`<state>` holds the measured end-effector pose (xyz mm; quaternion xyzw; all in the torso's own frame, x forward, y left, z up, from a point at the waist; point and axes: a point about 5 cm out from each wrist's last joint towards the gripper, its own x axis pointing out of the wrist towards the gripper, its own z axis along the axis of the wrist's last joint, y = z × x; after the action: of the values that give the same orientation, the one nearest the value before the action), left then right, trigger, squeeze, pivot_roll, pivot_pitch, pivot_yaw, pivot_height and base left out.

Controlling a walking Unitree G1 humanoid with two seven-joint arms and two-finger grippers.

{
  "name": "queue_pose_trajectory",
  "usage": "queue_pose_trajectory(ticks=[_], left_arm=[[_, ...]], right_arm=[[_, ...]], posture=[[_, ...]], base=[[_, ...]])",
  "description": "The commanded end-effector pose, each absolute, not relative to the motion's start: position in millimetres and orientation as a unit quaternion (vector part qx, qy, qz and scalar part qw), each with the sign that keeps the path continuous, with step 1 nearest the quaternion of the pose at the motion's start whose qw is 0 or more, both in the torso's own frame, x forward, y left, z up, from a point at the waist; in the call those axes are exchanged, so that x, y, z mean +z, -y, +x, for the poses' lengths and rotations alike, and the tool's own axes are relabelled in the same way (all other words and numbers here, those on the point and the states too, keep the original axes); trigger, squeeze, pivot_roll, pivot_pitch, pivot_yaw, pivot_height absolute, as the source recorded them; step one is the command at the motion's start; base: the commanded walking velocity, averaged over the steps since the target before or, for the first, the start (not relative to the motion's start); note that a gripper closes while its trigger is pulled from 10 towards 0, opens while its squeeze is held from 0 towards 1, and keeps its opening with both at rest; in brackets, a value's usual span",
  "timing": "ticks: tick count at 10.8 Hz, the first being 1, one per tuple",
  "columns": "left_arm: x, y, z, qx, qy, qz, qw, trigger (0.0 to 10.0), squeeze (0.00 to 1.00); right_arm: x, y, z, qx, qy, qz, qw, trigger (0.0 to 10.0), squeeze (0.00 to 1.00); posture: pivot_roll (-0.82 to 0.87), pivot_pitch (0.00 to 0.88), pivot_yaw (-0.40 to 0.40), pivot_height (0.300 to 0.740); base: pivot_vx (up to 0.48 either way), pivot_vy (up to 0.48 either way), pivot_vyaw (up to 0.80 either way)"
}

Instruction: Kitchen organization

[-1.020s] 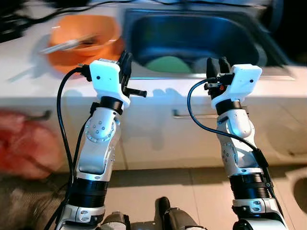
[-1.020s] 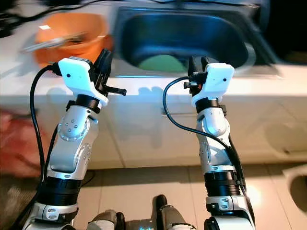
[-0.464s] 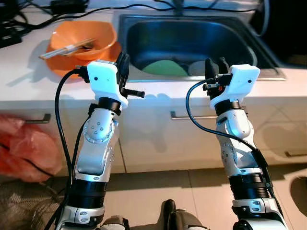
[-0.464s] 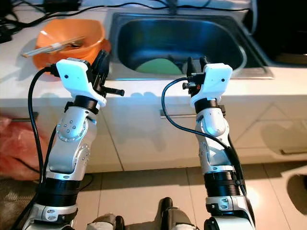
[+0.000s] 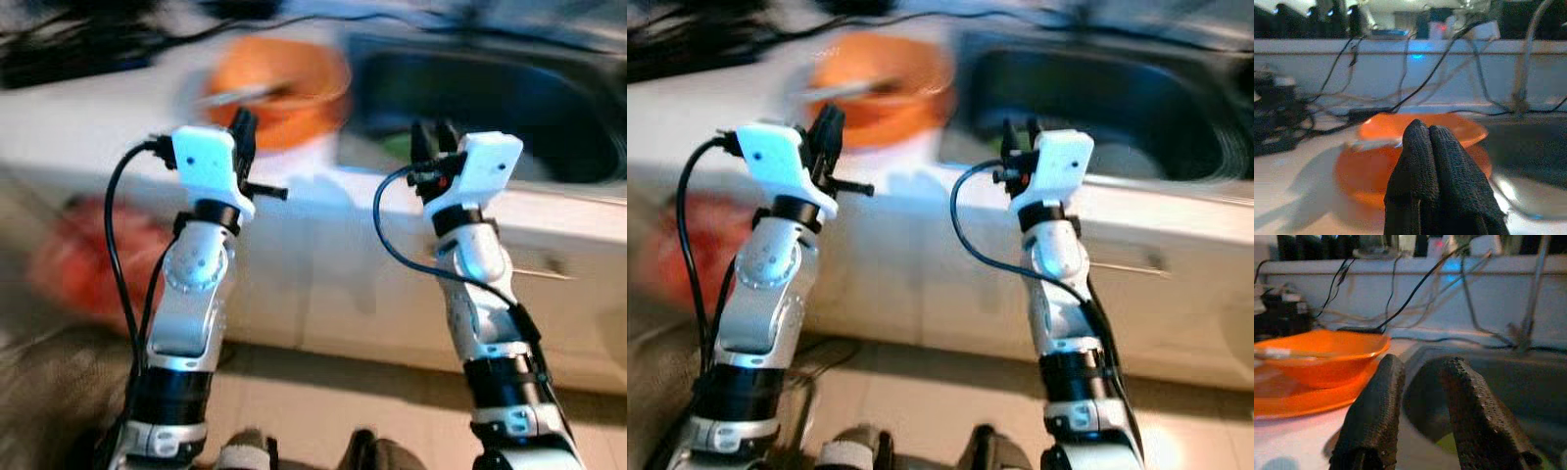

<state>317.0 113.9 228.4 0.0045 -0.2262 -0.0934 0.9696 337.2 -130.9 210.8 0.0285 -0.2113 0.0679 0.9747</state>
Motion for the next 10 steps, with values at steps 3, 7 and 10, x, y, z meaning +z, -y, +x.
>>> queue_pose_trajectory(ticks=[3,7,10], left_arm=[[229.4,-105.0,312.6,-0.109,0.230,0.004,0.967,10.0,0.00],[226.6,-103.3,314.0,-0.112,0.222,0.012,0.969,10.0,0.00],[229.6,-103.9,313.9,-0.109,0.227,0.012,0.968,10.0,0.00]], right_arm=[[208.6,138.6,337.3,0.054,0.207,0.028,0.976,10.0,0.00],[207.2,137.3,338.1,0.054,0.203,0.036,0.977,10.0,0.00],[209.1,135.5,337.6,0.059,0.210,0.033,0.975,10.0,0.00]], posture=[[0.20,0.168,-0.021,0.740],[0.20,0.151,-0.013,0.740],[0.21,0.163,-0.016,0.740]], base=[[0.000,0.000,0.00],[0.237,0.000,-0.40],[0.350,0.000,0.00]])
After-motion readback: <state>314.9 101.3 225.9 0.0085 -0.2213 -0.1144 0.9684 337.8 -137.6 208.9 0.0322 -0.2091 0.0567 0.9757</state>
